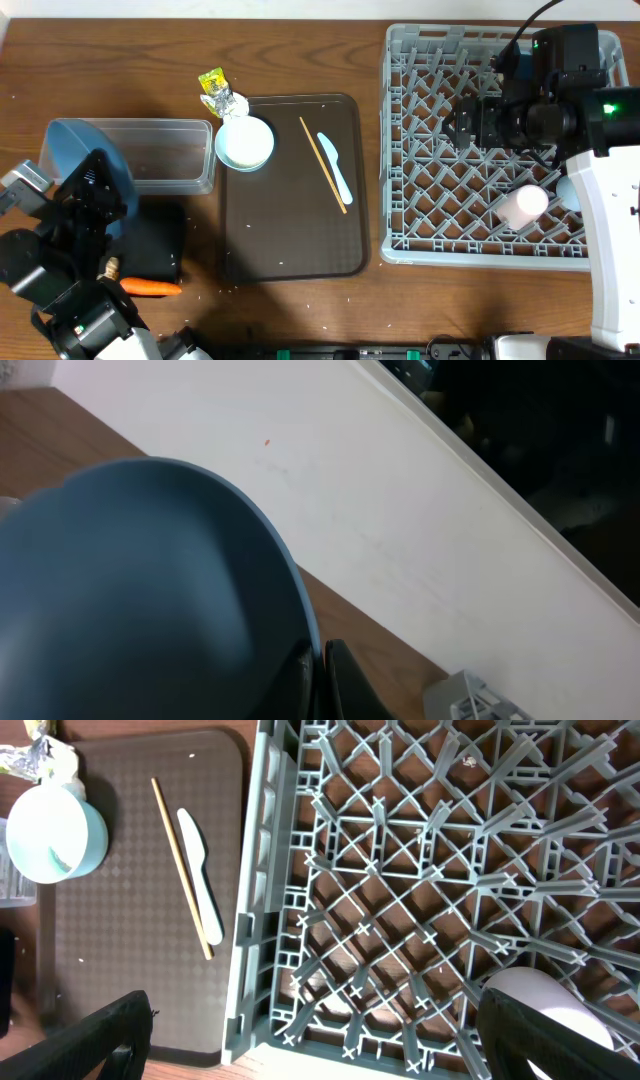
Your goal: Sort waste into correct bins and load items into the dishwasher rack
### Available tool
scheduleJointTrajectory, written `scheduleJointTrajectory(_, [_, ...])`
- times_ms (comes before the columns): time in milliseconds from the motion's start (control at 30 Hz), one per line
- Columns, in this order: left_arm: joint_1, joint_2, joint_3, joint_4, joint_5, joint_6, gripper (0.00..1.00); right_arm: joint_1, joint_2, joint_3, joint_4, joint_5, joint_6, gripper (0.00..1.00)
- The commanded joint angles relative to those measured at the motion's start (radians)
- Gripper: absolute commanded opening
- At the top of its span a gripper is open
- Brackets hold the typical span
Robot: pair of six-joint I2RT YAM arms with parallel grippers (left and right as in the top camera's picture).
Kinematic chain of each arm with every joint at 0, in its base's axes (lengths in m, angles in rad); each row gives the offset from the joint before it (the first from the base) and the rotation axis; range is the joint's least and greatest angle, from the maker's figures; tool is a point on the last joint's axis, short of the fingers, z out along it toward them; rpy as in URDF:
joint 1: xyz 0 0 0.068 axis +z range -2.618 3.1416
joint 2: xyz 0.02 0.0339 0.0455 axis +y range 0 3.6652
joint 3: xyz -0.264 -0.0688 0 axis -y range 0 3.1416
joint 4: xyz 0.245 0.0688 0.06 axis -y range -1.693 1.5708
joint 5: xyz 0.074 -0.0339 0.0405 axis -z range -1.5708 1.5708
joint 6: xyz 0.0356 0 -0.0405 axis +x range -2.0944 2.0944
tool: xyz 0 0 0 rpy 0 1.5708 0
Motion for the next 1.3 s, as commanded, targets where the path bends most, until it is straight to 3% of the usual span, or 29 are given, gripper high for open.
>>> scheduleJointTrajectory(0, [-0.002, -0.008, 0.027, 0.029, 0.044, 0.024, 0.06, 0.008, 0.000, 0.000, -0.001, -0.002, -0.010, 0.96])
scheduleJointTrajectory(167, [-0.021, -0.008, 0.033, 0.203, 0.267, 0.000, 0.06, 0.008, 0.000, 0.000, 0.004, -0.002, -0.010, 0.96])
scheduleJointTrajectory(267, [-0.080, -0.004, 0.043, 0.202, 0.311, -0.003, 0.06, 0.008, 0.000, 0.000, 0.011, -0.002, -0.009, 0.96])
scheduleJointTrajectory(633, [-0.402, 0.129, 0.043, -0.040, 0.272, 0.131, 0.06, 0.008, 0.000, 0.000, 0.048, -0.094, 0.010, 0.95])
scheduleJointTrajectory(833, [-0.620, 0.222, 0.046, -0.085, 0.152, 0.183, 0.06, 0.008, 0.000, 0.000, 0.064, -0.103, 0.010, 0.95])
scheduleJointTrajectory(1267, [-1.113, 0.348, 0.117, -0.392, -0.340, 0.454, 0.06, 0.009, 0.000, 0.000, 0.114, -0.103, 0.009, 0.93])
